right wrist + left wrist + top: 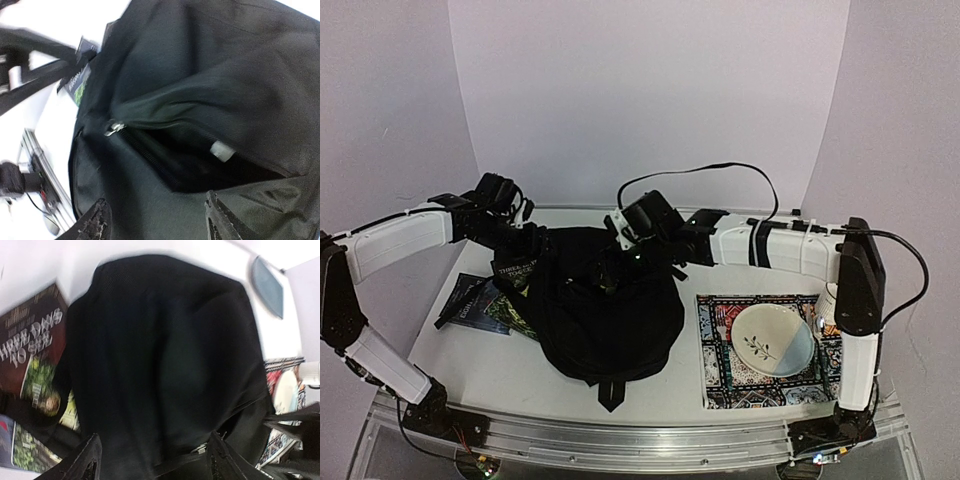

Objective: Pack the student bag
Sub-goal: Hold the lower front pocket of the student bag.

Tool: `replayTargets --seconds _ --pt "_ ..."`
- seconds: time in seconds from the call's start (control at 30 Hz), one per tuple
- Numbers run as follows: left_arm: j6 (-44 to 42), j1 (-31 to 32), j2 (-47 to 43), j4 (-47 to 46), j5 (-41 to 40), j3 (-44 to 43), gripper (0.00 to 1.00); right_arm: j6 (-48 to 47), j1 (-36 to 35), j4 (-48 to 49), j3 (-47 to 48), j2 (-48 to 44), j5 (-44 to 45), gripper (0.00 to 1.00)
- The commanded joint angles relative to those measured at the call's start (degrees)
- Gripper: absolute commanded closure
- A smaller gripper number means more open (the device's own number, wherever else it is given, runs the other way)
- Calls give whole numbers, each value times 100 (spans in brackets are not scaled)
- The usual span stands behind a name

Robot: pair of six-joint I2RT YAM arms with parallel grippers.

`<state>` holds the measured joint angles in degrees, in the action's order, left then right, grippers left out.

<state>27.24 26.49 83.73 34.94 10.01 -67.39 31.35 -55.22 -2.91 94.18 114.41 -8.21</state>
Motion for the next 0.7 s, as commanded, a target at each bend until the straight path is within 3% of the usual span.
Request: replayTargets --seconds 0.0,0.17,0.27,0.47,0.57,0.67 --pt "104 -159 67 66 353 214 25 -1060 -327 -877 820 204 415 34" --pt "81 -222 302 -128 704 289 26 -1534 -497 -1156 1465 565 553 33" --pt "107 -220 453 -302 976 361 34 -1873 -565 -1229 1798 763 686 32" --pt "302 -221 406 -643 1445 602 73 -2587 -660 -1247 2267 1109 963 32" --pt "425 -220 262 -769 1652 643 88 -2845 -680 -1246 2447 1254 1019 31" --pt "568 -219 146 -877 1863 646 97 -3047 -698 -1250 2587 1376 1062 31"
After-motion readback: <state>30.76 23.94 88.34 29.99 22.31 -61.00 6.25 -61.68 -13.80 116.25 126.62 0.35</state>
